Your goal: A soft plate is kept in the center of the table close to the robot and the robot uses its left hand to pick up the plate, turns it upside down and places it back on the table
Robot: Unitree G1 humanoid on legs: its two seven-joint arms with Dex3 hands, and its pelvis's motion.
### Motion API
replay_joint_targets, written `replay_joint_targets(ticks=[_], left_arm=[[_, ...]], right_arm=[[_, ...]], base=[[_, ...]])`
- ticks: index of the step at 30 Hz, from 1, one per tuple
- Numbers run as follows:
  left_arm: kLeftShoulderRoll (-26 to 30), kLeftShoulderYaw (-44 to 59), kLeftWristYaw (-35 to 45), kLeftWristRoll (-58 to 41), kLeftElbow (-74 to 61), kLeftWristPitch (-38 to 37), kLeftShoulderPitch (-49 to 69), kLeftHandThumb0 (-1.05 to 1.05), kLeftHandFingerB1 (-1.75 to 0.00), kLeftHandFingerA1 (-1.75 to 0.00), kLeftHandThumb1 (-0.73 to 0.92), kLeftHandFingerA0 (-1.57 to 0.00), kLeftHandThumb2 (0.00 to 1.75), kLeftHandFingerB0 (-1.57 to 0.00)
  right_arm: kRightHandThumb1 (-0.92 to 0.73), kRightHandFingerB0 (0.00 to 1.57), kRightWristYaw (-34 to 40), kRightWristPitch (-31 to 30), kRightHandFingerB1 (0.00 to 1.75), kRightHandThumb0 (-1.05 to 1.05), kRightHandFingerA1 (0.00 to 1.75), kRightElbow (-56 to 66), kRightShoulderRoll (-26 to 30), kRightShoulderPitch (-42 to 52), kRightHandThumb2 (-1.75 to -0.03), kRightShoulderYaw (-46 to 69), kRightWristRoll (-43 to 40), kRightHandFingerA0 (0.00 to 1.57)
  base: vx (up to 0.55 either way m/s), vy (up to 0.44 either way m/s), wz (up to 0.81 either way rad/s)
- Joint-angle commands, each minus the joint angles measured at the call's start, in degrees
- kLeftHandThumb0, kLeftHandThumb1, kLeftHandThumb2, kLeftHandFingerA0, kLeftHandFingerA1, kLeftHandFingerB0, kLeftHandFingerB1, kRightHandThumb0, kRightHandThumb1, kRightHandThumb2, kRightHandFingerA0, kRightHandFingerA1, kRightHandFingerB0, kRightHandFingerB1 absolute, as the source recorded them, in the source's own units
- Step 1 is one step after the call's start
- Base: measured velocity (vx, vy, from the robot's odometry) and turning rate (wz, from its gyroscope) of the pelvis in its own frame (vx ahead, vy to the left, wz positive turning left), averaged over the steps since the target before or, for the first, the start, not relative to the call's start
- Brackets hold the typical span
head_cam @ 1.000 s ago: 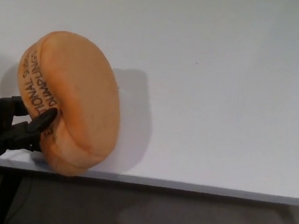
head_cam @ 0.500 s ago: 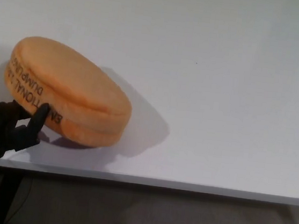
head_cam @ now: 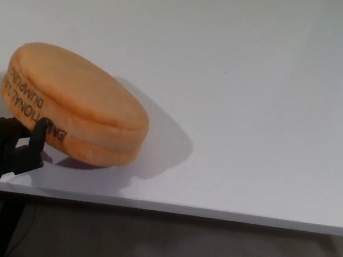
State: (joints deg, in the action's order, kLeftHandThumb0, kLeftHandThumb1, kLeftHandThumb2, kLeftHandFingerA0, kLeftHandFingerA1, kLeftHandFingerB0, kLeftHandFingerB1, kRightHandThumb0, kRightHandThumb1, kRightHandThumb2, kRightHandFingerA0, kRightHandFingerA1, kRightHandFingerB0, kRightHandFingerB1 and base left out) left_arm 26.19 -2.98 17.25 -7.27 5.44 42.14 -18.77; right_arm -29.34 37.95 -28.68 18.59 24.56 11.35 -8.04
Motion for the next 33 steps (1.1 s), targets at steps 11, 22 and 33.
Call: replay_joint_targets(ticks=[11, 22, 33], left_arm=[[5.33, -1.87, 3.01, 3.18, -1.65, 4.37, 0.56, -1.05, 0.00, 0.00, 0.92, 0.00, 0.88, 0.00], [15.21, 1.64, 6.69, 2.95, -12.72, 1.09, 15.49, -1.04, 0.00, 0.00, 0.92, 0.00, 0.80, 0.00], [21.32, 8.53, 13.44, 0.66, -19.60, -2.61, 27.63, -1.05, 0.00, -0.17, 0.80, 0.00, 1.26, 0.00]], right_arm=[[-0.86, 0.31, 0.68, -0.51, 0.31, -0.67, 0.46, 0.99, 1.24, -0.31, -0.66, 0.38, 0.14, 0.48], [-0.87, 0.31, 0.39, -0.05, 0.30, -0.65, 0.47, 0.98, 1.36, -0.12, -0.66, 0.61, -0.02, 0.49], [-0.68, 0.24, -0.21, -1.62, 0.47, -0.67, 0.57, 1.83, 1.17, 0.45, -1.02, 0.46, -0.84, 0.42]], base=[[0.00, 0.000, 0.00], [0.00, 0.000, 0.00], [0.00, 0.000, 0.00]])
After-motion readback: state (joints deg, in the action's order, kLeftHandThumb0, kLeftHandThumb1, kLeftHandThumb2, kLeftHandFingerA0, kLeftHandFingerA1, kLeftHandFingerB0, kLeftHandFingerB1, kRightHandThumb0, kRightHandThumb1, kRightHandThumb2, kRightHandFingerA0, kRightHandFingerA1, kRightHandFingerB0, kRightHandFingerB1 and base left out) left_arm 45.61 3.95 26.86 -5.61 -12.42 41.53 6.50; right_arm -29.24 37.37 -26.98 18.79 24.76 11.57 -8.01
